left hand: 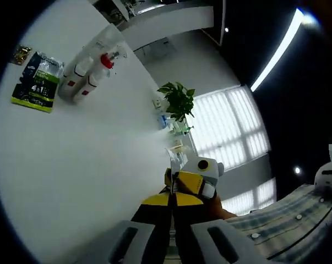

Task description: Arrange the skincare products in the storage area until every visible bottle or jar stands upright without overlapping.

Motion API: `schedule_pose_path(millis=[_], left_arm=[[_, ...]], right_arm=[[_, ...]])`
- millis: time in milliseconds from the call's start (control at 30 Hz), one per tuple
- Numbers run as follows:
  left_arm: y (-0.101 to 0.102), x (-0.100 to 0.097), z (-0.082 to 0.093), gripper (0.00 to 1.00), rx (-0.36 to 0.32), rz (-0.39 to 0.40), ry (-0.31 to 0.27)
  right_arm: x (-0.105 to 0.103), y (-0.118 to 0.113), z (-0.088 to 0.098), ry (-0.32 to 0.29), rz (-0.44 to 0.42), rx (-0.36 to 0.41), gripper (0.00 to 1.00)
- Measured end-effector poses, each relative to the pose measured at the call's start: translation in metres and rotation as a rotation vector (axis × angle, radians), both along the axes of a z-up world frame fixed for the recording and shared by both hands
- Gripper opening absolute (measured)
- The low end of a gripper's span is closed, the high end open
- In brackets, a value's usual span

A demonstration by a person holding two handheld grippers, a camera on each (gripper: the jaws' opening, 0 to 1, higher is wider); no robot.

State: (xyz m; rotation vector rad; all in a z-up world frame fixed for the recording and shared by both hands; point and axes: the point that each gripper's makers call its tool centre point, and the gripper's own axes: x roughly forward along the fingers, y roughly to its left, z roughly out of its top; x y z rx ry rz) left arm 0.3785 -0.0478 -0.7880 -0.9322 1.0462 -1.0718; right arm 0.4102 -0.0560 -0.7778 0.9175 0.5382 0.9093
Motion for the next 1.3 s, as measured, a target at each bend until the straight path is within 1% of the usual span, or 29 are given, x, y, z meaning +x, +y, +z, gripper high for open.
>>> schedule_pose_path(millis=[67,100,133,167,200,233,333,400,467,500,567,600,633,700,733,800,833,900,933,1067,1167,1300], left_arm=[[0.001,0.003,0.003,0.00,-0.025,0.032,0.006],[0.003,0.010,0.007,0.00,-0.057,0.082,0.023],[0.005,0.013,0.008,0.00,-0.075,0.100,0.035],[0.009,0.014,0.001,0.00,-0.048,0.101,0.041],[0.008,0.012,0.001,0.00,-0.043,0.089,0.035],[0.008,0.011,0.001,0.00,-0.039,0.085,0.031],[0.009,0.011,0.001,0.00,-0.037,0.087,0.029],[0.009,0.011,0.001,0.00,-0.039,0.094,0.029],[0.010,0.011,0.001,0.00,-0.044,0.091,0.028],[0.010,0.011,0.002,0.00,-0.047,0.091,0.029],[0.011,0.009,-0.003,0.00,-0.011,0.073,0.017],[0.012,0.010,-0.002,0.00,-0.011,0.080,0.015],[0.012,0.011,-0.001,0.00,-0.021,0.081,0.019],[0.015,0.013,-0.003,0.00,-0.009,0.089,0.014],[0.016,0.014,-0.002,0.00,-0.008,0.093,0.016],[0.018,0.015,-0.001,0.00,-0.009,0.099,0.011],[0.019,0.016,-0.001,0.00,-0.012,0.102,0.010],[0.021,0.019,0.000,0.00,-0.013,0.107,0.008],[0.021,0.020,-0.001,0.00,0.002,0.108,0.000],[0.024,0.025,-0.001,0.00,0.006,0.122,-0.001],[0.025,0.028,0.000,0.00,-0.002,0.137,-0.001],[0.026,0.029,0.000,0.00,-0.009,0.151,0.000]], right_arm=[[0.001,0.001,-0.002,0.010,-0.001,0.006,0.10],[-0.002,0.003,-0.008,0.047,0.010,-0.002,0.12],[-0.004,0.005,-0.009,0.043,0.025,-0.008,0.08],[-0.009,0.008,-0.003,0.016,0.047,0.009,0.04],[-0.009,0.008,-0.003,0.017,0.039,0.001,0.02],[-0.009,0.009,-0.005,-0.009,0.034,-0.029,0.02],[-0.009,0.009,-0.005,0.004,0.042,-0.014,0.01],[-0.008,0.010,-0.005,-0.018,0.043,-0.025,0.01],[-0.007,0.010,-0.006,-0.003,0.046,-0.022,0.04],[-0.005,0.009,-0.009,0.036,0.039,-0.015,0.07],[0.000,0.006,-0.010,0.022,0.021,-0.019,0.06],[0.001,0.006,-0.009,0.019,0.027,-0.017,0.05],[0.002,0.007,-0.009,0.043,0.042,-0.003,0.04],[0.003,0.010,-0.007,0.017,0.053,-0.013,0.02],[0.005,0.012,-0.008,0.016,0.059,-0.027,0.02],[0.007,0.014,-0.009,0.033,0.063,-0.019,0.03],[0.009,0.014,-0.009,0.056,0.062,0.004,0.03],[0.011,0.015,-0.009,0.041,0.055,-0.005,0.03],[0.012,0.017,-0.009,0.032,0.055,-0.013,0.03],[0.020,0.019,-0.010,0.048,0.047,-0.011,0.03],[0.023,0.020,-0.009,0.035,0.042,-0.020,0.02],[0.028,0.019,-0.009,0.035,0.036,-0.019,0.00]])
